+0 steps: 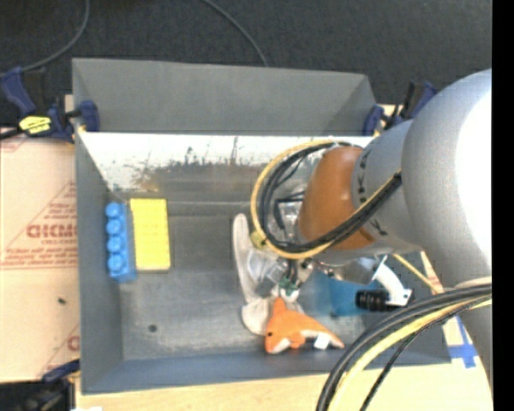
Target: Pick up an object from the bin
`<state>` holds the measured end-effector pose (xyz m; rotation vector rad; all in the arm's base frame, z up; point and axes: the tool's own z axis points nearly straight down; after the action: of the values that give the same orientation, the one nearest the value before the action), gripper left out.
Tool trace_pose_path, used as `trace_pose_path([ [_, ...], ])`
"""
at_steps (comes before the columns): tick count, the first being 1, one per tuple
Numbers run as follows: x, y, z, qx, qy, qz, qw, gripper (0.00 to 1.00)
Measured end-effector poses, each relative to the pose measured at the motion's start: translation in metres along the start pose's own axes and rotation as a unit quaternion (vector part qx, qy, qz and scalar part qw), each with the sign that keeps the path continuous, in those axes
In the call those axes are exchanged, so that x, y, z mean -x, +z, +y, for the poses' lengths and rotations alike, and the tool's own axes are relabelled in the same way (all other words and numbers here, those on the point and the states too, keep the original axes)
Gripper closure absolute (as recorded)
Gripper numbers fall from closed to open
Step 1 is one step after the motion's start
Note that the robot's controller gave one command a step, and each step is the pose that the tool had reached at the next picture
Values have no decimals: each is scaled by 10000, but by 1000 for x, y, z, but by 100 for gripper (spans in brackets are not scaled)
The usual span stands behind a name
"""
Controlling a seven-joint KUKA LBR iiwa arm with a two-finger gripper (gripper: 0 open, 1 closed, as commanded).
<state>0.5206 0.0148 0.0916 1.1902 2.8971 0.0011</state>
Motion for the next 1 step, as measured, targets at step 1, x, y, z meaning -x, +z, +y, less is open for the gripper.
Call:
trace_pose_path([
  [1,1,-15,1,14,-9,-15,10000,100],
])
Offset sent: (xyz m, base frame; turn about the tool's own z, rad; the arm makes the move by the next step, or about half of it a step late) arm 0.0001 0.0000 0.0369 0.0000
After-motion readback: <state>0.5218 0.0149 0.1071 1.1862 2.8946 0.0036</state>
